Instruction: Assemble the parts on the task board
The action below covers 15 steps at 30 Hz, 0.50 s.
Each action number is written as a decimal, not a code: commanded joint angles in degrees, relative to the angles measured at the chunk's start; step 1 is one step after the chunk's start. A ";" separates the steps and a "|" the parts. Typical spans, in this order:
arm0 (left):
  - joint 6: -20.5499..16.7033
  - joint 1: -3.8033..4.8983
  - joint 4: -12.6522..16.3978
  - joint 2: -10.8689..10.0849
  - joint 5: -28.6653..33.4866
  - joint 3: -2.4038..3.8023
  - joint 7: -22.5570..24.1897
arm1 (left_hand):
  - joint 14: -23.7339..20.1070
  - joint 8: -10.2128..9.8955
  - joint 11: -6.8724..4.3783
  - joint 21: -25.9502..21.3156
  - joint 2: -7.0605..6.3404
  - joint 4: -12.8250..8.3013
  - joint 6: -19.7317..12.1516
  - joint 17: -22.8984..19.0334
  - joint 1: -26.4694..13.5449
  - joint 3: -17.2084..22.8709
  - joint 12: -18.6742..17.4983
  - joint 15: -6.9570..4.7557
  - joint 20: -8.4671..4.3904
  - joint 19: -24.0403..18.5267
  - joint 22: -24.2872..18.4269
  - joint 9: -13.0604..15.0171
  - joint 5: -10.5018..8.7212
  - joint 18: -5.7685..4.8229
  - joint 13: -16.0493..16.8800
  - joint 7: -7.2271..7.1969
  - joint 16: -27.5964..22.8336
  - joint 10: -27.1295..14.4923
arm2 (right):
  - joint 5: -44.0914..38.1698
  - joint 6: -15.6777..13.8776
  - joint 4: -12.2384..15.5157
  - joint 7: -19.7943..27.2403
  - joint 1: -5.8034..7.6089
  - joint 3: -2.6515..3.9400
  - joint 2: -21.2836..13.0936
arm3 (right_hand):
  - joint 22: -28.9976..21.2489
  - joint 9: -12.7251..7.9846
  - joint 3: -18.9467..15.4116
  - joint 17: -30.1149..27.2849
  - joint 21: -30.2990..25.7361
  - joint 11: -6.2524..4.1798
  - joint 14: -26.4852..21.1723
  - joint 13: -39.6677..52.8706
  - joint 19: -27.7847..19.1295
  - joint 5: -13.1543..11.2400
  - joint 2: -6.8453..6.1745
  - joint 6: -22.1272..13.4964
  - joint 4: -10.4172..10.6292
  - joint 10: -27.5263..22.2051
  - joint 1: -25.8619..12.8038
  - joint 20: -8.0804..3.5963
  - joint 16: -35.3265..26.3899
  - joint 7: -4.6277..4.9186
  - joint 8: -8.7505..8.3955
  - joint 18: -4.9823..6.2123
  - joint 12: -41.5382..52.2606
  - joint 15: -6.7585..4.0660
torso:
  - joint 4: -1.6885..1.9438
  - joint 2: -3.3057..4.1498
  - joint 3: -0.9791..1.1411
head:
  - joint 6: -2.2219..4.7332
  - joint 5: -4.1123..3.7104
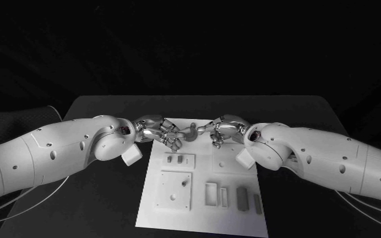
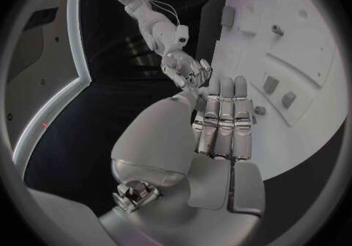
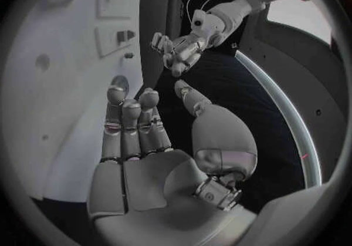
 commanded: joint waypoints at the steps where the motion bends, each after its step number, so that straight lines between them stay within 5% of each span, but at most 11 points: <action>1: -0.05 0.07 0.08 0.12 0.66 0.05 0.85 | -0.14 0.38 0.06 -0.11 0.07 -0.17 1.35 0.11 -0.54 0.47 -0.09 0.20 0.05 -0.14 0.09 0.09 0.02 0.98 0.09 -0.85 -0.33 0.37 | 7.22 1.73 1.04 -3.30 0.02 -0.09 0.59 | 0.16 -0.07 0.04 -0.09 -0.11 -0.36 0.21 -0.11 0.17 -0.17 -0.22 0.06 0.46 0.14 -0.77 -0.13 0.28 0.17 0.31 0.44 0.31 -0.34 | 0.06 -0.01 0.05 | 0.03 -0.02; 15: 0.07 0.07 0.08 0.22 0.66 0.05 0.72 | -0.09 0.36 0.06 -0.10 -0.14 -1.68 1.23 0.50 -2.37 2.11 -0.28 0.27 0.12 -0.22 0.40 0.49 0.02 1.01 0.21 -0.72 -0.60 0.49 | 7.06 -0.35 2.02 -1.47 0.01 -0.10 2.14 | 0.18 -0.37 0.02 -0.23 -0.48 -0.18 -0.19 -0.37 -0.26 -1.11 -1.59 -0.72 1.45 -0.45 -2.87 -0.25 0.07 0.36 0.10 0.44 0.19 -0.20 | 0.09 0.02 -0.02 | 0.21 0.01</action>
